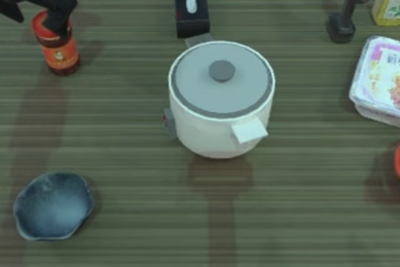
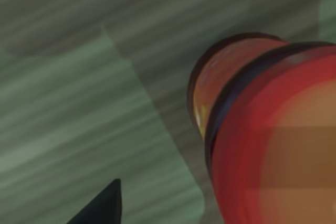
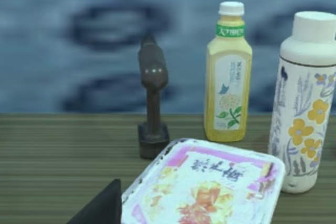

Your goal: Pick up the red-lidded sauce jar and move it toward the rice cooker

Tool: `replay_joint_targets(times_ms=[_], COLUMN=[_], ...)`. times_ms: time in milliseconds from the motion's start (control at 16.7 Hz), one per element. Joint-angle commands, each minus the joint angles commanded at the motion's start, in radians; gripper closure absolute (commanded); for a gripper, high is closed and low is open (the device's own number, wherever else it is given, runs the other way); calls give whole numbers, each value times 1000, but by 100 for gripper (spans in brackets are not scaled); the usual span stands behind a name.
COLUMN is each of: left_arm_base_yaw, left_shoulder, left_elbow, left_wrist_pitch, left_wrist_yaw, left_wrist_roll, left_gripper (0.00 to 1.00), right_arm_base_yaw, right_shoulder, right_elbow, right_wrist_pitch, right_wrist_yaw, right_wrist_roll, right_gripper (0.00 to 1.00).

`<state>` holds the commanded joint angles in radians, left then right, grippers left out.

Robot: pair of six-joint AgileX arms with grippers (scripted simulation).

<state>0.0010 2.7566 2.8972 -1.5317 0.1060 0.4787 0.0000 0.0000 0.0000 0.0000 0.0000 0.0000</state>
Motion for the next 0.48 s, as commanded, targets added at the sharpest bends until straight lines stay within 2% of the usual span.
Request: replay_joint_targets(times_ms=[480], left_arm_base_yaw=[-13], left_shoulder=[-44], left_elbow=[-265], left_wrist_pitch=[222], left_wrist_yaw=[-2], left_wrist_roll=[-8], left_gripper=[0], right_arm_base_yaw=[0], right_shoulder=[0], right_elbow=[0], right_wrist_pitch=[0], right_wrist_yaw=[0], right_wrist_roll=[0], right_gripper=[0])
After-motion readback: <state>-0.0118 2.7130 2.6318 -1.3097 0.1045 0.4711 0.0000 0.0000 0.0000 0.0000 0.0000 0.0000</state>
